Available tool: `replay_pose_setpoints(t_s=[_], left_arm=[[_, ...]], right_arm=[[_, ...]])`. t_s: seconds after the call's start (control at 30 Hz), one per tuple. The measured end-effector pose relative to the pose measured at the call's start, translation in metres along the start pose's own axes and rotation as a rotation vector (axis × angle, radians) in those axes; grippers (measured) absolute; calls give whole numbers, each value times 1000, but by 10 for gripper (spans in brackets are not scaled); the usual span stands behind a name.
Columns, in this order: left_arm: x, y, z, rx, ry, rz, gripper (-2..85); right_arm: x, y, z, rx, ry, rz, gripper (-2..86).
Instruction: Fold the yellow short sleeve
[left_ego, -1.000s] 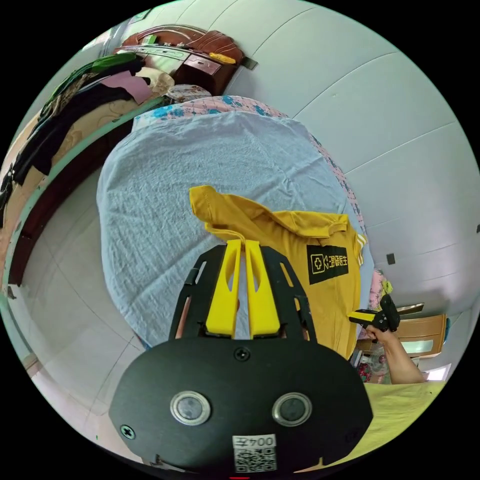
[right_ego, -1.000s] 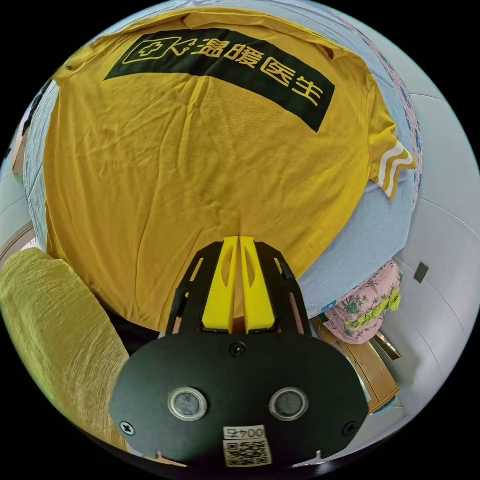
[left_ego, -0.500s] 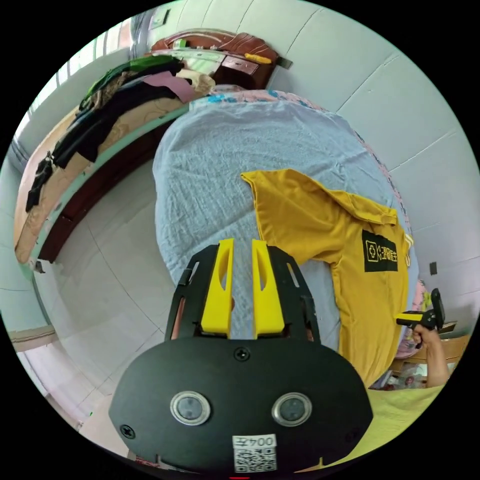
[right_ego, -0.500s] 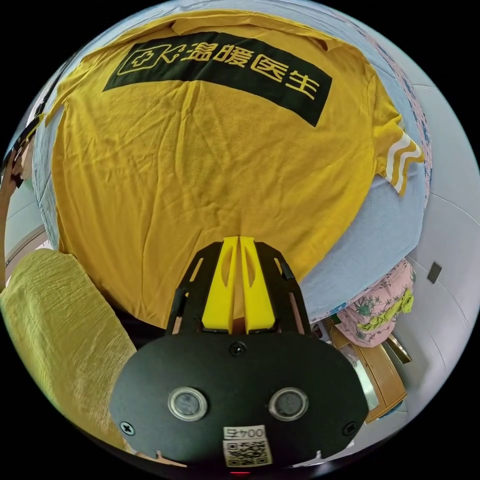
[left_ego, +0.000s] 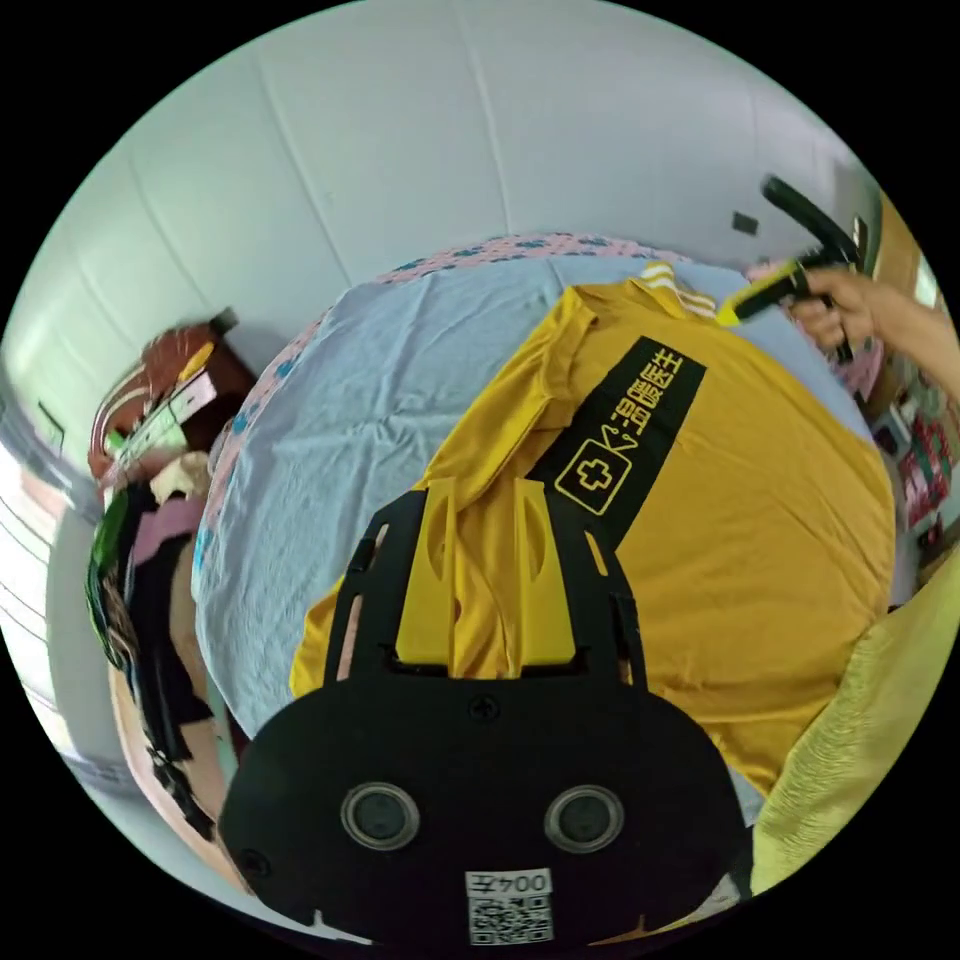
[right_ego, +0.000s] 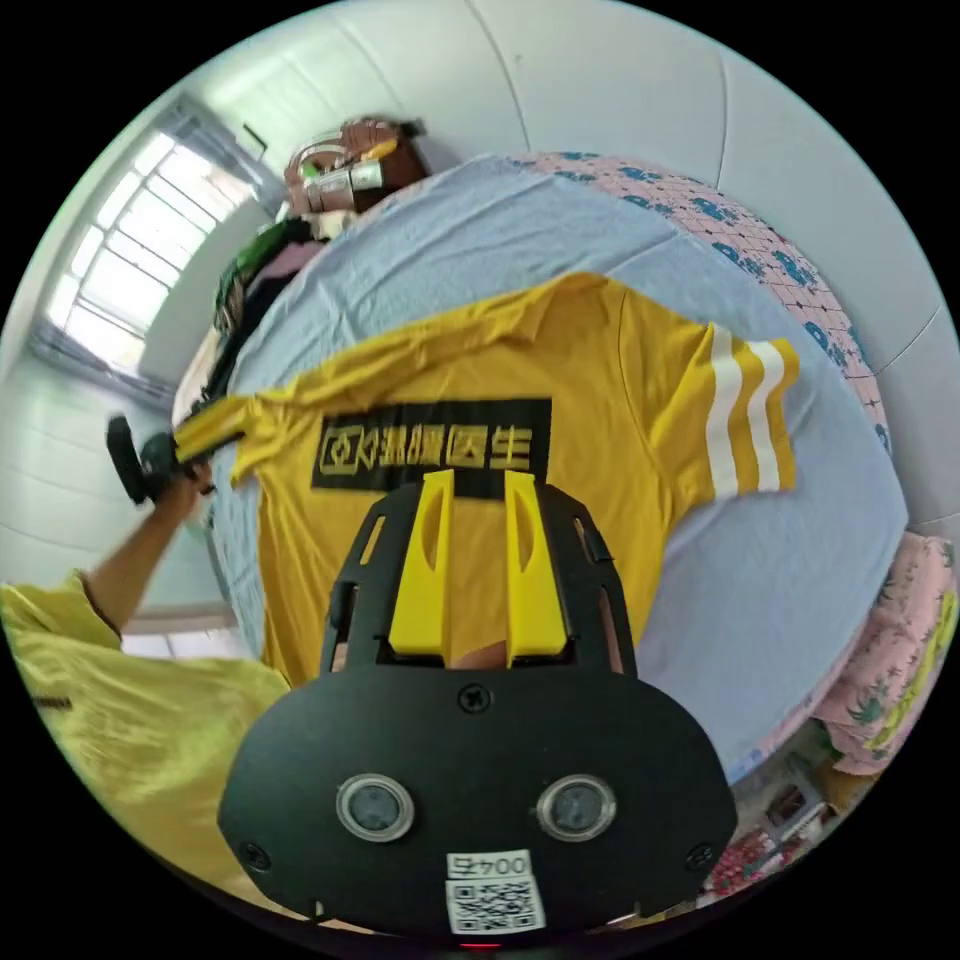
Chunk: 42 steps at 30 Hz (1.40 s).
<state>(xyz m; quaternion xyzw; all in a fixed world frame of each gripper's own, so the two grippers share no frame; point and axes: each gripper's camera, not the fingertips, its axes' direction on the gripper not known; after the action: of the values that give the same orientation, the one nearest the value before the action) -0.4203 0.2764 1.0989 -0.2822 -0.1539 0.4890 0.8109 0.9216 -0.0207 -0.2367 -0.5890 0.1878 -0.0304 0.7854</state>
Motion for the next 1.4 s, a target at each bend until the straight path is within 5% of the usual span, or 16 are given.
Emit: replay_pose_setpoints(t_s=[0.17,0.43,0.6,0.87,1.03,1.23,1.4], left_arm=[[55,-54,43,-65,-95,247,95],[64,-91,62,-74,-126,308,64],[50,-102,72,-102,-118,321,24],[-83,-124,42,13,123,-131,10],[-156,-128,80,-92,258,-316,12],[-200,-112,147,-237,274,-462,17],[-235,-85,118,-97,260,-572,18]], right_arm=[[56,-73,24,60,-102,56,115],[94,-110,54,35,-120,78,123],[110,-111,63,0,-165,80,31],[121,-150,8,142,-390,71,1],[112,-204,19,73,-375,50,9],[121,-244,72,18,-374,242,42],[97,-235,48,180,-347,231,52]])
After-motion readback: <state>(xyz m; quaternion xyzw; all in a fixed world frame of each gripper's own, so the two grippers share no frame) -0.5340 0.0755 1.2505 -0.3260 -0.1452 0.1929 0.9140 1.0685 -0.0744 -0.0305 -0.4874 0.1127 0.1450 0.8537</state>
